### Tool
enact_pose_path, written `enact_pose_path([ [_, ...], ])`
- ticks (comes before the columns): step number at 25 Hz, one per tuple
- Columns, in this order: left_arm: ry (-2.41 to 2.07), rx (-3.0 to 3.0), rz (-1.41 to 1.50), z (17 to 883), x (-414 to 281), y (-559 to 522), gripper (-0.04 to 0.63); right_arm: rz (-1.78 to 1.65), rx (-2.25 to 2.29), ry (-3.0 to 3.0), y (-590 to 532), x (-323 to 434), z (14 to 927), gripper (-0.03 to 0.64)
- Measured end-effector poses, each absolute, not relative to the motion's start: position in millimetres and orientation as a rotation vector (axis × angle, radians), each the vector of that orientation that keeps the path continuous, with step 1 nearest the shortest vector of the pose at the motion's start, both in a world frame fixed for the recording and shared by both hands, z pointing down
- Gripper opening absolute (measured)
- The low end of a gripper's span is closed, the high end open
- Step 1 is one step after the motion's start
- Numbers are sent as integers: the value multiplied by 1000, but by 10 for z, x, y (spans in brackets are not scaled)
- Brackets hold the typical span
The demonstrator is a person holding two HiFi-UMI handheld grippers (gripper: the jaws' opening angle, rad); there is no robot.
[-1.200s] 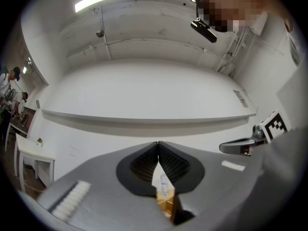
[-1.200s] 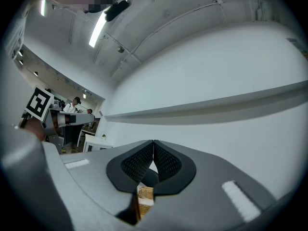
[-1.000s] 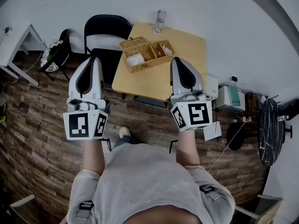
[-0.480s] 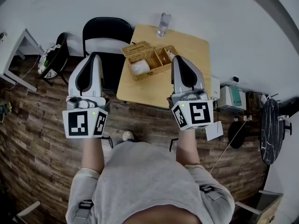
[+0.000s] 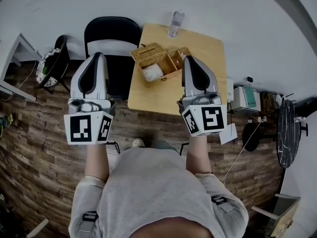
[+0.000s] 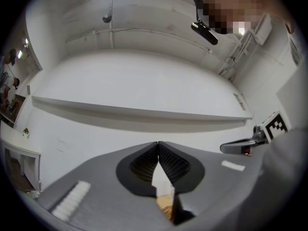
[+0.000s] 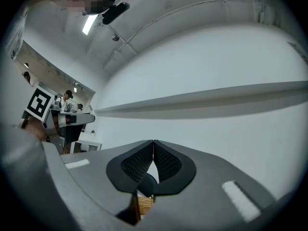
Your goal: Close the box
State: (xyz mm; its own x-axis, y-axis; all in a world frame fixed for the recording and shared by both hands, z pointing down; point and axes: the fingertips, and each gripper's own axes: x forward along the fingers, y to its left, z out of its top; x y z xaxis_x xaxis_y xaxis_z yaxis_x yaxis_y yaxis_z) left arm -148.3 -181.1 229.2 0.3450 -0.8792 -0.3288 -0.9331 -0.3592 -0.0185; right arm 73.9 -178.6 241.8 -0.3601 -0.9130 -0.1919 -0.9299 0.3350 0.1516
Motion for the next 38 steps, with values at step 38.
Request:
enact_pose_path([
  [38, 1780, -2303, 369, 2286, -1569, -3284, 58, 330, -1555, 2676, -3624, 579, 2357, 5],
])
